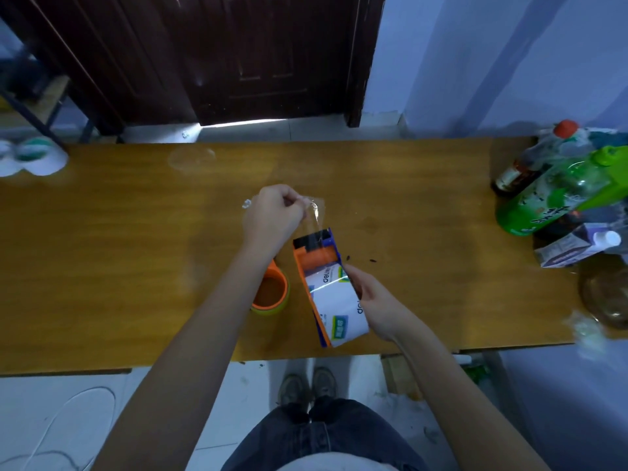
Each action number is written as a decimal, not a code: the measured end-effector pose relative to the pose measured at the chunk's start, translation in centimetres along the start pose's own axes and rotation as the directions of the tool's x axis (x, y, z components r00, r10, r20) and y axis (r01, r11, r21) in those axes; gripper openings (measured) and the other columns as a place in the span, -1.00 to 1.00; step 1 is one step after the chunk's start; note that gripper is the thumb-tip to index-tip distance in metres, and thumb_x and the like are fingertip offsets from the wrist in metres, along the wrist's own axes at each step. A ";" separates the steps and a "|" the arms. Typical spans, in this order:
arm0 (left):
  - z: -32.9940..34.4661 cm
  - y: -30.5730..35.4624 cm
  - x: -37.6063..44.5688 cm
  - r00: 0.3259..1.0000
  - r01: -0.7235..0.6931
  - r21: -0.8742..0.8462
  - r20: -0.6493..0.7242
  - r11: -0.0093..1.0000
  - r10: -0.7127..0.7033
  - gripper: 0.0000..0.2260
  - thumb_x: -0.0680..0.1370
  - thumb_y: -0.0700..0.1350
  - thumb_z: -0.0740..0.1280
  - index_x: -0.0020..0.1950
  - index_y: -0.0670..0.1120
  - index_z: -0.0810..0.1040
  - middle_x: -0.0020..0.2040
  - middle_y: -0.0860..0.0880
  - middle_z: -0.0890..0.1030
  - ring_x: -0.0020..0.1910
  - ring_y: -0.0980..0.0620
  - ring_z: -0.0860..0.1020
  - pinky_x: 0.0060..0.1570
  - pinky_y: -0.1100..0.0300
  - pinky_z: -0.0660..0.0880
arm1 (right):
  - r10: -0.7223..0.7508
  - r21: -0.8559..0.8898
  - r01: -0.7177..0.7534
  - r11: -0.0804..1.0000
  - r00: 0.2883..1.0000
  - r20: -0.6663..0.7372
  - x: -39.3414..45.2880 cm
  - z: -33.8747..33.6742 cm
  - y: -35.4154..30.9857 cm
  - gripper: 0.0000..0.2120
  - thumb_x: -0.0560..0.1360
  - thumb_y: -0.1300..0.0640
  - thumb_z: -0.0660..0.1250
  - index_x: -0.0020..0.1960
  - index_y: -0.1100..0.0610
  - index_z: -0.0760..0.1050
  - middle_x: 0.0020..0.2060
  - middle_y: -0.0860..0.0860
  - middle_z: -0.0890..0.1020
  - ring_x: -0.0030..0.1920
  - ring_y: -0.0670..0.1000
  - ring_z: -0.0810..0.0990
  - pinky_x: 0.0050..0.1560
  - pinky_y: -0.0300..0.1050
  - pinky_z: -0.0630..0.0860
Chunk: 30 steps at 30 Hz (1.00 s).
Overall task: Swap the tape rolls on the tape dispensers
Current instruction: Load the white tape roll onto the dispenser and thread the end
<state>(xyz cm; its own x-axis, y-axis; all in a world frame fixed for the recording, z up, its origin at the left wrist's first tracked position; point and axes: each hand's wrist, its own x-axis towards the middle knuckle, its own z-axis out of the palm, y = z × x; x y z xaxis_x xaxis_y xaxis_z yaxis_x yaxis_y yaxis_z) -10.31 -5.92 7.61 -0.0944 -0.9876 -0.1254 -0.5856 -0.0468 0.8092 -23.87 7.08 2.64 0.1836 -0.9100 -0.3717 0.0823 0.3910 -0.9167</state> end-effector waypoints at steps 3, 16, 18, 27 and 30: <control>-0.1 0.0 0.7 0.999 0.035 -0.062 -0.003 0.997 -0.036 -0.85 0.36 0.04 0.32 -0.39 0.04 0.55 -0.28 0.09 0.69 -0.19 -0.03 0.67 -0.04 -0.07 0.59 | -0.044 0.052 0.047 0.998 0.997 -0.067 0.0 0.1 0.2 -0.56 0.29 0.24 0.41 0.16 0.10 0.46 -0.03 0.04 0.66 -0.06 -0.04 0.66 -0.05 -0.02 0.62; -0.2 -1.5 0.9 0.998 0.026 0.129 -0.054 0.991 -0.019 -0.85 0.45 0.06 0.30 -0.20 0.02 0.59 -0.22 0.00 0.68 -0.14 -0.05 0.64 -0.06 0.00 0.57 | -0.029 0.041 0.034 0.999 0.992 -0.123 0.0 0.3 0.4 -0.75 0.50 0.39 0.28 0.12 0.14 0.45 -0.17 -0.10 0.70 -0.15 -0.17 0.68 -0.20 -0.23 0.61; -0.3 -1.7 1.1 0.998 0.022 0.155 -0.061 0.988 -0.012 -0.87 0.47 0.03 0.31 -0.18 0.01 0.59 -0.22 -0.01 0.68 -0.13 -0.05 0.63 -0.06 0.01 0.57 | -0.033 0.016 0.036 0.999 0.991 -0.130 0.1 0.4 0.4 -0.76 0.51 0.39 0.28 0.08 0.11 0.46 -0.20 -0.15 0.71 -0.15 -0.19 0.67 -0.23 -0.26 0.58; -2.0 -2.5 1.8 0.996 0.001 0.201 -0.091 0.979 0.018 -0.89 0.49 0.01 0.32 -0.23 0.05 0.52 -0.22 -0.01 0.67 -0.14 -0.07 0.62 -0.15 0.09 0.53 | -0.077 0.024 0.081 0.996 0.989 -0.126 0.8 1.6 0.0 -0.75 0.50 0.33 0.30 0.08 0.04 0.45 -0.16 -0.18 0.71 -0.10 -0.18 0.66 -0.21 -0.30 0.54; -2.1 -2.4 1.9 0.993 -0.013 0.213 -0.114 0.977 0.038 -0.91 0.48 -0.01 0.32 -0.23 0.07 0.51 -0.20 -0.01 0.67 -0.12 -0.09 0.61 -0.14 0.08 0.53 | -0.065 0.009 0.067 0.998 0.993 -0.102 1.1 1.7 -0.4 -0.74 0.51 0.35 0.29 0.09 0.04 0.45 -0.15 -0.17 0.71 -0.09 -0.19 0.66 -0.20 -0.29 0.55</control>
<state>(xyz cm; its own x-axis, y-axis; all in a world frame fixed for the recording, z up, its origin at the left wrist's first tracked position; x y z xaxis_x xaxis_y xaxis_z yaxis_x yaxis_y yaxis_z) -7.38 -7.97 6.70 -0.0246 -0.9993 -0.0284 -0.7423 -0.0008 0.6700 -22.03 6.22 2.83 0.0771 -0.9429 -0.3239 0.1034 0.3307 -0.9381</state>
